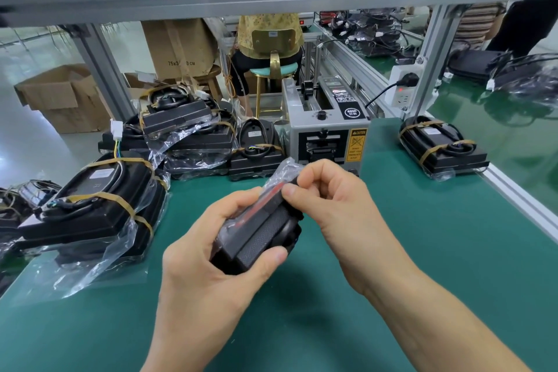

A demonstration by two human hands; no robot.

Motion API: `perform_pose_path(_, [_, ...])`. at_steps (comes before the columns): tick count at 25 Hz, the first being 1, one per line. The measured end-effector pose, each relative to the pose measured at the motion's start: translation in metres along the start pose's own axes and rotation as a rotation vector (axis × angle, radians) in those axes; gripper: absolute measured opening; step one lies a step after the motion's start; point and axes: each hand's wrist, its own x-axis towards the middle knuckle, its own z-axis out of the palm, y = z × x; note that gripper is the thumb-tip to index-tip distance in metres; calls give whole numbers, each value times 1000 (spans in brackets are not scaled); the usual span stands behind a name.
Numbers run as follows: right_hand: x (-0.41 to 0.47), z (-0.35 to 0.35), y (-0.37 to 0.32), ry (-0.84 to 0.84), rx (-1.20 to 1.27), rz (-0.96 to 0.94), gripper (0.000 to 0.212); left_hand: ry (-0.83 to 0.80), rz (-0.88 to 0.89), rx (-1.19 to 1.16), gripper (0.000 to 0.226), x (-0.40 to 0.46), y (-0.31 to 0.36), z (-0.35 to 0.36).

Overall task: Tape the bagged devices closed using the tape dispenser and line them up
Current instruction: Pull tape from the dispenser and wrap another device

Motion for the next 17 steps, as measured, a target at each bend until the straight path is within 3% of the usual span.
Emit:
perform_pose_path(3, [-7,-11,8,112,43,-12,10,29,37,24,58,-1,-2,-6])
perform_pose_path(4, [-11,-15,12,107,35,-11,14,80,25,-27,58,0,-5,-10])
perform_pose_path(8, [-30,-31,28,-78,-257,22,78,256,-154,-560,63,6,-13,-17])
perform_pose_path(10, [-34,-37,28,-184,-374,62,93,264,-233,-743,67,6,-14,-13])
perform_pose_path(13, [-37,-42,21,-348,-287,36,75,252,-361,-947,76,0,-14,-5])
perform_pose_path(17, [-41,-46,19,-288,-221,-19,60,195,-454,-974,72,-10,-31,-9])
